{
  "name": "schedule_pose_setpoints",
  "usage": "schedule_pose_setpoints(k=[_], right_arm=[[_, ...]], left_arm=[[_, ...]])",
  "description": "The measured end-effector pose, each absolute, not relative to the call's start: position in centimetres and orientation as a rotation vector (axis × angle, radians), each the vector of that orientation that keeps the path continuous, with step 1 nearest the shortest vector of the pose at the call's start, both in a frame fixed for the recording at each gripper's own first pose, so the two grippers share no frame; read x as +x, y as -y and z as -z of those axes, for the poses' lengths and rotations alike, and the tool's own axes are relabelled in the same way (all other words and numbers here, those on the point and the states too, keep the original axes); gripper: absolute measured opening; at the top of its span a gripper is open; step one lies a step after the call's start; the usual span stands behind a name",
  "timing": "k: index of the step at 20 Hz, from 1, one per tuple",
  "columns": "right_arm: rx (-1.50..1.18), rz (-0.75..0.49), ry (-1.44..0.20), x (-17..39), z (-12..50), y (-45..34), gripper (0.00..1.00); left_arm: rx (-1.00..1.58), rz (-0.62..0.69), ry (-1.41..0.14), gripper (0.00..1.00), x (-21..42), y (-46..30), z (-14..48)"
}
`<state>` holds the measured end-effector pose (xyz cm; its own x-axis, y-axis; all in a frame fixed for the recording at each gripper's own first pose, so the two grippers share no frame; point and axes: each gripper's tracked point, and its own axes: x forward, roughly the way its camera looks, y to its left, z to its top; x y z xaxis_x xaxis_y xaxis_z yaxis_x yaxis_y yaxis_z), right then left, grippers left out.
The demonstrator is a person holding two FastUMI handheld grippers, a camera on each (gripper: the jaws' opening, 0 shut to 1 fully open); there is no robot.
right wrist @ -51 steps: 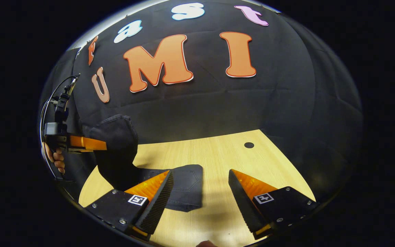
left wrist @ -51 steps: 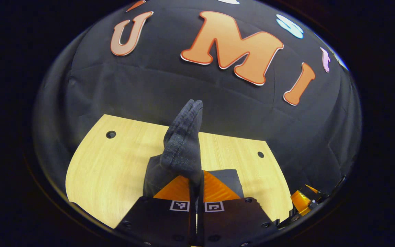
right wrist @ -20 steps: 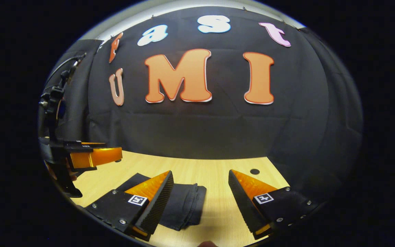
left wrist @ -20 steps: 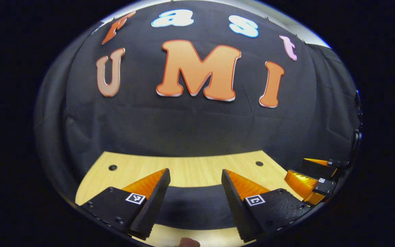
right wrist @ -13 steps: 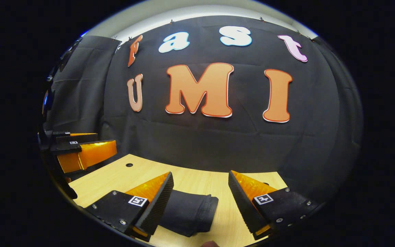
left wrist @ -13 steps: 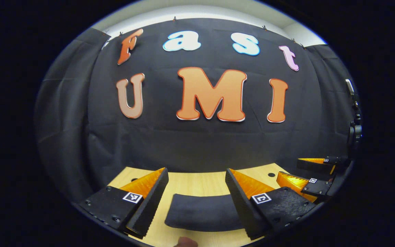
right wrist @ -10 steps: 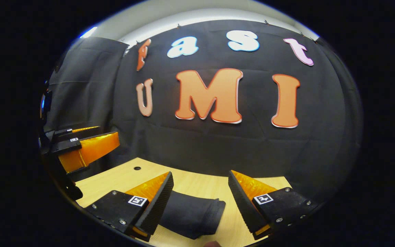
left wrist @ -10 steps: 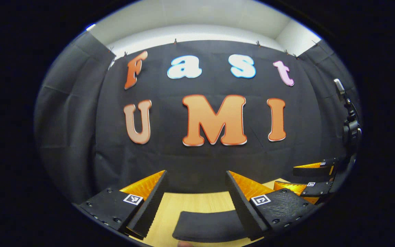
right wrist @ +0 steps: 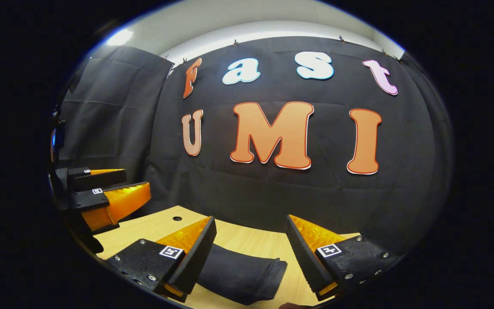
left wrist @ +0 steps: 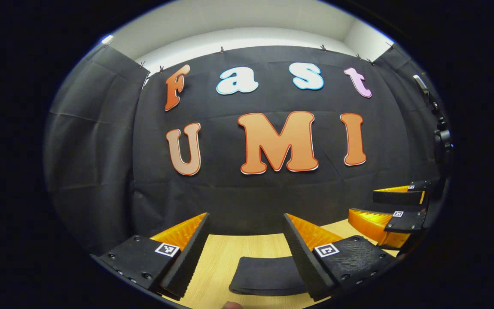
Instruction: Grasp the waist and the cuffs of the jeans and fold them to make the two legs overlap; first hold the waist and fold one-third of the jeans toward the cuffs, then hold the cuffs and fold the remaining one-third in the same direction to finish folding.
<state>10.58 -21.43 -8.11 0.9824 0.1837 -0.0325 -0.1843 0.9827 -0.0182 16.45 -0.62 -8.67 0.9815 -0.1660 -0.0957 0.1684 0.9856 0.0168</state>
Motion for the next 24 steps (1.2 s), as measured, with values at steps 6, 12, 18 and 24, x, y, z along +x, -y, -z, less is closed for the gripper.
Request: schedule_pose_setpoints(k=[6,12,18,24], right_arm=[[-0.018,-0.192,-0.011,10.1,8.2,21.6,0.97],[-0.016,-0.195,-0.002,9.8,8.5,22.1,0.98],[0.002,-0.213,0.007,10.1,8.3,21.5,0.97],[0.0,-0.211,0.007,10.3,8.5,22.0,0.97]], left_arm=[[0.122,0.192,-0.099,1.0,16.2,2.2,9.7],[0.143,0.161,-0.131,0.98,16.0,1.5,10.9],[0.143,0.138,-0.104,0.98,15.4,1.3,10.0],[0.123,0.126,-0.098,0.98,15.7,1.0,10.2]])
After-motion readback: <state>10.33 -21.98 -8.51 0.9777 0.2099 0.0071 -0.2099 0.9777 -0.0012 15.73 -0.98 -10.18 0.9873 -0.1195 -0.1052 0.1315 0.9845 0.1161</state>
